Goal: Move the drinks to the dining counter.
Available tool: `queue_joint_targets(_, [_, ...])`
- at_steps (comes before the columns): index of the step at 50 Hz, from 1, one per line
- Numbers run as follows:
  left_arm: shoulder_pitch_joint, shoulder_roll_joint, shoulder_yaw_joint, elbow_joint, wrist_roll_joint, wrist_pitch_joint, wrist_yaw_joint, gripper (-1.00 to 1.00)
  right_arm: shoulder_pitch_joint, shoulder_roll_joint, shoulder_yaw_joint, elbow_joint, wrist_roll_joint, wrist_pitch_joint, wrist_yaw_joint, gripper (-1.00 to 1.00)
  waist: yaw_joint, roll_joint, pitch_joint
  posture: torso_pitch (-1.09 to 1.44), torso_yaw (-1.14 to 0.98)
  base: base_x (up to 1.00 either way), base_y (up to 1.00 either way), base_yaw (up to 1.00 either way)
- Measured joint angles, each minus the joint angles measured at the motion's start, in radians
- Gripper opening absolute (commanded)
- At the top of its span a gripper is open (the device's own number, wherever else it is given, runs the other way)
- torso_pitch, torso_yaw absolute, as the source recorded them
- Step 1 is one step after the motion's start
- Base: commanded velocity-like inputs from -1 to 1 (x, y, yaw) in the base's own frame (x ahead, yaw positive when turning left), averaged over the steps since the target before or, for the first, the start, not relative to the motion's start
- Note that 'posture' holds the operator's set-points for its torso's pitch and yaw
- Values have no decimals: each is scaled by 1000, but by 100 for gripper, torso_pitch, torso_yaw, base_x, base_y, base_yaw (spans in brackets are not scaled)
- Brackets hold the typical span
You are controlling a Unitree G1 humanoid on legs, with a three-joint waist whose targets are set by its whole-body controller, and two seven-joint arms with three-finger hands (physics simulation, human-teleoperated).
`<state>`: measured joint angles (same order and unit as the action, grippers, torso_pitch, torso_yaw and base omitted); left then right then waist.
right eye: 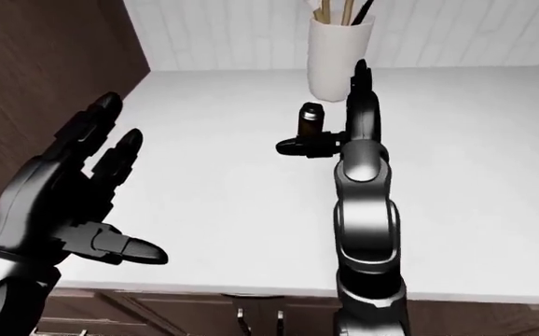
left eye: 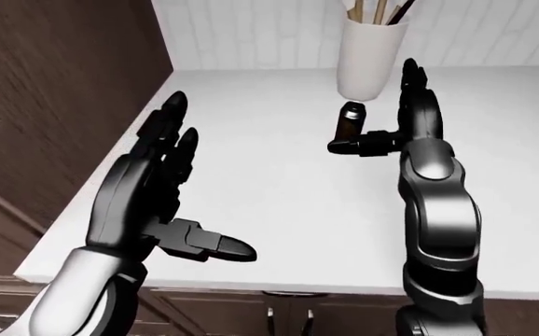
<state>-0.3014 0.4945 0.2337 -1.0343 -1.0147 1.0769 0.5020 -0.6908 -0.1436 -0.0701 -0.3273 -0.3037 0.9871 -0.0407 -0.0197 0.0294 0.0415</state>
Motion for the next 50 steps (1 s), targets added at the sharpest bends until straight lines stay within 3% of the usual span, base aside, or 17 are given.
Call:
queue_joint_targets(10, [4,-26,-15,1,40,8,-25,100,-59,38,31,118,10,-39,-27,100,2,9,4,0,0,0,0,0])
queue_joint_targets(18, [1,-37,-6,2,65,18,-43,100,-92,45,-6,259,65,-96,-75,100,4,5,1,0,0,0,0,0])
queue_joint_targets(24, [-7,-47,-2,2,76,36,-62,100,-144,35,6,308,112,-94,-108,100,10,10,3,0,0,0,0,0])
queue_joint_targets(30, [2,-52,-7,3,93,33,-70,100,-146,17,3,361,125,-112,-123,100,10,-1,-4,0,0,0,0,0])
queue_joint_targets(32, [7,-56,-7,4,102,31,-80,100,-138,12,-2,377,124,-123,-128,73,10,-6,-7,0,0,0,0,0])
queue_joint_targets(36, [10,-56,-7,4,115,30,-88,100,-124,-2,-9,399,117,-146,-136,-6,12,-16,-10,0,0,0,0,0])
queue_joint_targets(38, [16,-56,-6,4,119,25,-92,100,-117,-9,-11,400,111,-154,-137,-25,14,-19,-12,0,0,0,0,0])
queue_joint_targets(41, [18,-56,-6,5,125,24,-95,100,-114,-15,-13,397,102,-169,-137,-71,16,-22,-11,0,0,0,0,0])
queue_joint_targets(46, [20,-52,-3,4,120,19,-94,100,-109,-20,-8,414,103,-178,-121,-100,19,-26,-12,0,0,0,0,0])
queue_joint_targets(50, [15,-46,-5,4,110,19,-87,100,-106,-22,-15,418,98,-181,-122,-100,21,-29,-11,0,0,0,0,0])
